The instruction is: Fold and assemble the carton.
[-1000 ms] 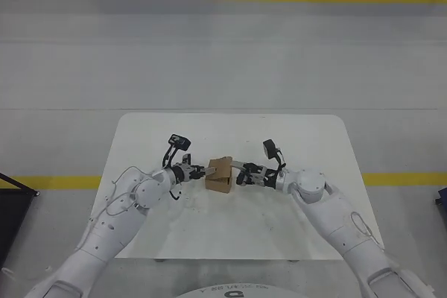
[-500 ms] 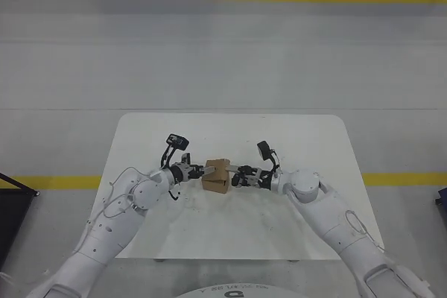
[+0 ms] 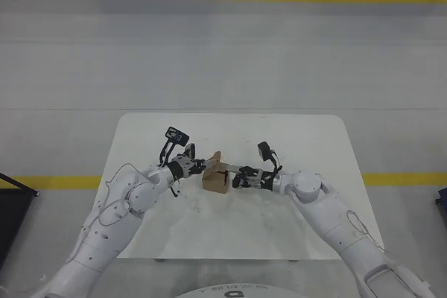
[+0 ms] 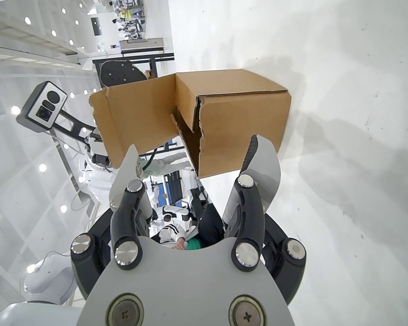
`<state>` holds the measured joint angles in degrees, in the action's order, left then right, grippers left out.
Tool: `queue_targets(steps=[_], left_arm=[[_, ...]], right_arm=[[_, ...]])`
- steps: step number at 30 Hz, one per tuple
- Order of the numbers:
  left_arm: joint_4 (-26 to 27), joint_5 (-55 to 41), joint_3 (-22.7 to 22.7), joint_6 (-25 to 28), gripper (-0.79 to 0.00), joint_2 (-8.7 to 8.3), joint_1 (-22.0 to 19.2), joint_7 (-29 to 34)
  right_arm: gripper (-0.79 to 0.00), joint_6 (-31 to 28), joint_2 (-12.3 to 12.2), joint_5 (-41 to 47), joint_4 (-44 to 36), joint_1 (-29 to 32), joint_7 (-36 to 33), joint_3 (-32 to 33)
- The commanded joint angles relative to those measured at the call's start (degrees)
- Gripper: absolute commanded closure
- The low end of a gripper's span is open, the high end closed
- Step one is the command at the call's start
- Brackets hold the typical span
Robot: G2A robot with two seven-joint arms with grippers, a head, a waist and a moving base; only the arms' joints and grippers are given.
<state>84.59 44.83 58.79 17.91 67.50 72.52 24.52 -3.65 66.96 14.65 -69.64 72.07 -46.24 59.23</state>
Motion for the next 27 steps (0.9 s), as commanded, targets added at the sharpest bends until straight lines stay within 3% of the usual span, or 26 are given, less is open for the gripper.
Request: queue_targets(steps=[1, 7, 16, 21, 27], left_arm=[[-0.1, 0.3, -0.5, -0.5, -0.603, 0.13, -0.4, 0.5], [0.1, 1.7, -1.6, -1.5, -0.576, 0.46, -0.9, 0.0], [2.9, 3.2, -1.4, -1.0, -0.656, 0.31, 0.2, 0.2], [2.5, 4.2, -2.0, -1.7, -0.591, 0.47, -0.1, 0.7], [1.9, 4.3, -2.0, -1.7, -0.431, 0.58, -0.2, 0.6]], right_arm=[[-0.554, 0.8, 0.2, -0.9, -0.1, -0.4, 0.5, -0.8], [-0.554, 2.7, 0.6, -2.6, -0.1, -1.4, 1.7, -2.5], [-0.551, 2.8, 0.9, -3.2, 0.0, -1.6, 2.7, -3.0], [-0.496, 4.6, 1.1, -4.2, 0.2, -2.1, 3.4, -3.8], [-0.480, 6.5, 1.4, -4.9, 0.4, -2.9, 4.0, -4.5]])
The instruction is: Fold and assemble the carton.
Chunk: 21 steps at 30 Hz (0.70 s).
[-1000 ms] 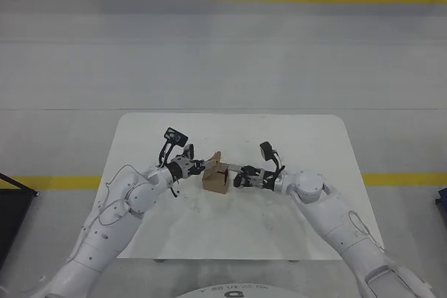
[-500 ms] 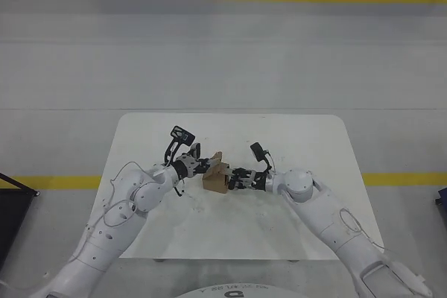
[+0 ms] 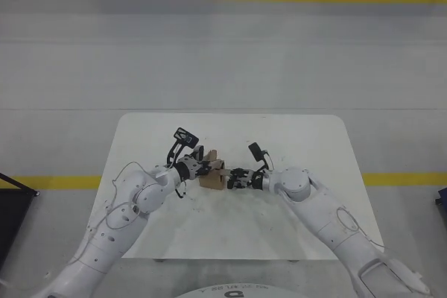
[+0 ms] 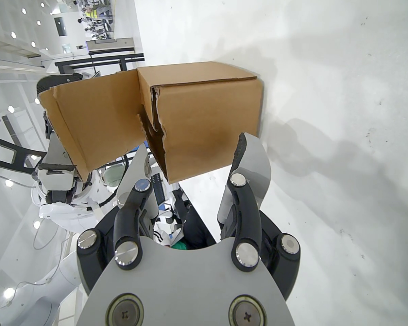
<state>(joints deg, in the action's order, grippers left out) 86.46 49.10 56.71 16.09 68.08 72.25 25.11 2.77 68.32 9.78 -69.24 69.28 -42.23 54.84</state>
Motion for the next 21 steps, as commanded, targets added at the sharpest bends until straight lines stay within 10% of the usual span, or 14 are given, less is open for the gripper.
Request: queue_targets(steps=[1, 6, 9, 21], left_arm=[[0.0, 0.0, 0.1, 0.1, -0.409, -0.01, 0.0, 0.0], [0.7, 0.3, 0.7, 0.4, -0.259, -0.15, 0.4, 0.4], [1.6, 0.5, 1.1, 0.5, 0.000, -0.29, 1.0, 0.7], [4.5, 1.4, 2.6, 0.3, 0.000, -0.77, 2.9, 2.1]], right_arm=[[-0.483, 0.1, 0.1, 0.0, 0.1, -0.1, 0.0, -0.1], [-0.486, 0.3, 0.2, -0.3, 0.2, -0.3, 0.3, -0.3], [-0.489, 0.2, 0.2, -0.5, 0.1, -0.2, 0.6, -0.4], [-0.493, -0.7, 0.1, -1.0, -1.1, 0.9, 1.0, 0.2]])
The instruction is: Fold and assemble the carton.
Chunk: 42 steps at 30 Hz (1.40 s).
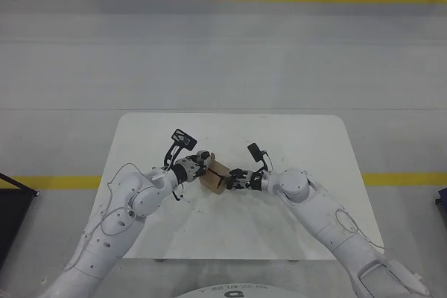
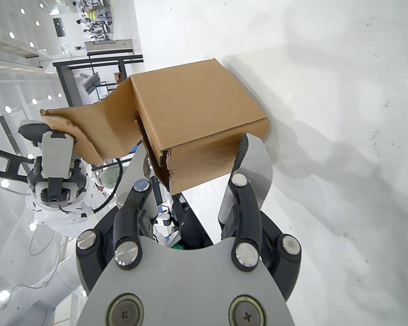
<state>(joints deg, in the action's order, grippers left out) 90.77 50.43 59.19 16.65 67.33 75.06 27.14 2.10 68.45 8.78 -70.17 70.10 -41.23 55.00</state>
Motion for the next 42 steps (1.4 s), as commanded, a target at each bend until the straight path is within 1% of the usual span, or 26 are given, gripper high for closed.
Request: queue_targets(steps=[1, 7, 12, 13, 14, 15, 19, 23, 27, 29, 31, 32, 35, 38, 42], left_arm=[[0.4, 0.2, 0.1, -0.5, 0.000, -0.04, 0.3, 0.2], [1.6, 0.3, 0.3, -2.6, 0.000, -0.03, 0.8, 1.4], [1.2, -2.1, 0.2, -3.8, 0.000, 0.19, 0.3, 3.3], [1.1, -2.7, 0.2, -3.7, -0.132, 0.21, 0.2, 3.4], [1.0, -3.4, 0.4, -3.6, -0.557, 0.23, 0.2, 3.5], [1.1, -4.3, 0.6, -3.3, -0.785, 0.23, 0.2, 3.5], [1.1, -9.6, 3.3, -1.5, -0.785, -0.10, 1.2, 3.4], [0.5, -15.8, 8.8, 0.1, -0.785, -0.93, 3.3, 3.5], [-2.8, -22.3, 14.8, 2.0, -0.785, -1.80, 5.1, 3.7], [-4.9, -23.7, 16.5, 3.0, -0.785, -2.11, 5.5, 4.4], [-7.0, -22.5, 16.1, 3.3, -0.785, -2.25, 4.9, 6.4], [-7.8, -21.3, 15.2, 3.4, -0.785, -2.21, 4.5, 7.0], [-10.9, -19.8, 11.6, 3.6, -0.785, -1.71, 2.3, 8.6], [-13.1, -19.3, 7.2, 2.8, -0.785, -0.86, -0.4, 10.4], [-15.3, -19.0, 3.1, 1.9, -0.785, 0.17, -3.3, 10.3]], right_arm=[[-0.489, -0.2, 0.0, 0.0, -0.2, 0.2, 0.0, 0.2], [-0.499, -0.4, -0.2, -0.3, -1.0, 0.8, -0.1, 0.6], [-0.489, -0.4, -0.2, -0.4, -1.2, 1.0, -0.2, 0.8], [-0.489, -0.4, -0.2, -0.4, -1.2, 1.0, -0.3, 0.8], [-0.489, -0.4, -0.2, -0.4, -1.2, 1.0, -0.3, 0.8], [-0.489, -0.4, -0.2, -0.3, -1.2, 1.0, -0.5, 0.8], [-0.489, -0.5, -0.2, -0.4, -1.1, 1.0, -0.7, 1.0], [-0.496, -0.8, -0.3, -0.3, -1.1, 1.1, -0.8, 1.2], [-0.496, -1.1, -0.3, -0.2, -1.1, 1.3, -1.1, 1.5], [-0.483, -1.3, -0.4, -0.2, -1.2, 1.4, -1.1, 1.6], [-0.489, -1.4, -0.4, -0.2, -1.3, 1.5, -1.2, 1.7], [-0.480, -1.4, -0.4, -0.2, -1.5, 1.5, -1.2, 1.7], [-0.486, -1.3, -0.4, -0.4, -1.8, 1.7, -1.0, 1.6], [-0.486, -1.3, -0.3, -0.4, -2.0, 1.8, -1.0, 1.5], [-0.486, -0.9, -0.3, -0.5, -2.0, 1.8, -0.8, 1.4]])
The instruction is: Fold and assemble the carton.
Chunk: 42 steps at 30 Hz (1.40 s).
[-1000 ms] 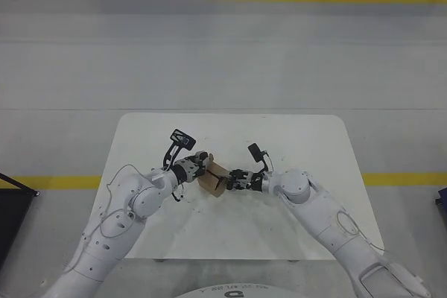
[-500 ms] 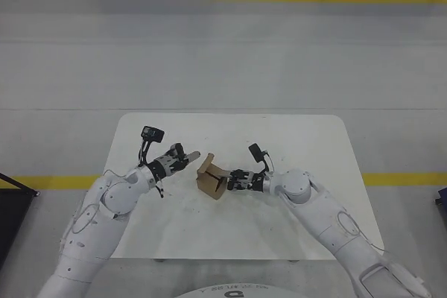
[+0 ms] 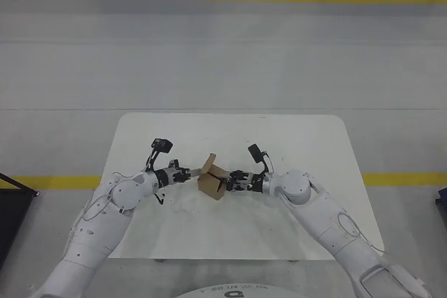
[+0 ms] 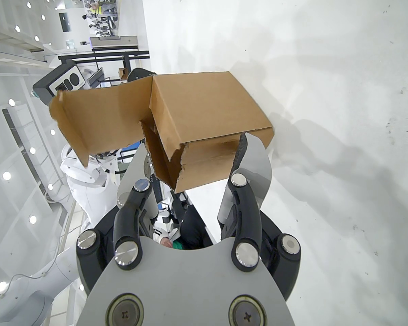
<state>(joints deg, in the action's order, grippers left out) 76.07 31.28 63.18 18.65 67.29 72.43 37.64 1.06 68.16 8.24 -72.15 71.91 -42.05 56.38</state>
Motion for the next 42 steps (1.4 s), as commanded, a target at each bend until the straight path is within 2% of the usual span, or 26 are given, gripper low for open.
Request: queue_targets(steps=[1, 11, 21, 25, 33, 38, 42], left_arm=[[-1.0, 0.3, -1.7, -0.1, -0.785, 0.39, -1.2, -0.4], [-4.1, 3.2, -6.6, -0.8, -0.785, 1.54, -3.7, -1.5], [-4.7, 2.3, -4.9, 0.1, -0.785, 1.18, -3.8, -2.5], [-4.4, 2.2, -4.6, 0.1, -0.757, 1.05, -3.5, -2.5], [-4.4, 2.2, -5.0, 0.0, -0.717, 1.11, -3.5, -2.8], [-4.4, 2.2, -5.0, 0.1, -0.705, 1.12, -3.5, -3.2], [-4.3, 2.5, -5.1, 0.1, -0.656, 1.10, -3.5, -3.3]], right_arm=[[-0.480, 0.2, 0.0, -0.1, 0.0, 0.0, 0.1, 0.0], [-0.477, 0.8, 0.1, 0.4, 0.1, -0.1, 0.3, 0.1], [-0.499, -1.1, -0.4, 3.6, 1.9, 0.9, 0.1, 3.5], [-0.480, -3.0, -1.0, 5.7, 2.6, 2.0, -1.2, 6.1], [-0.471, -6.5, -1.9, 5.7, -1.0, 5.5, -2.4, 8.7], [-0.471, -4.9, -2.0, 2.6, -4.1, 6.7, -1.7, 7.6], [-0.489, -3.4, -1.8, 1.6, -4.3, 6.2, -1.2, 6.3]])
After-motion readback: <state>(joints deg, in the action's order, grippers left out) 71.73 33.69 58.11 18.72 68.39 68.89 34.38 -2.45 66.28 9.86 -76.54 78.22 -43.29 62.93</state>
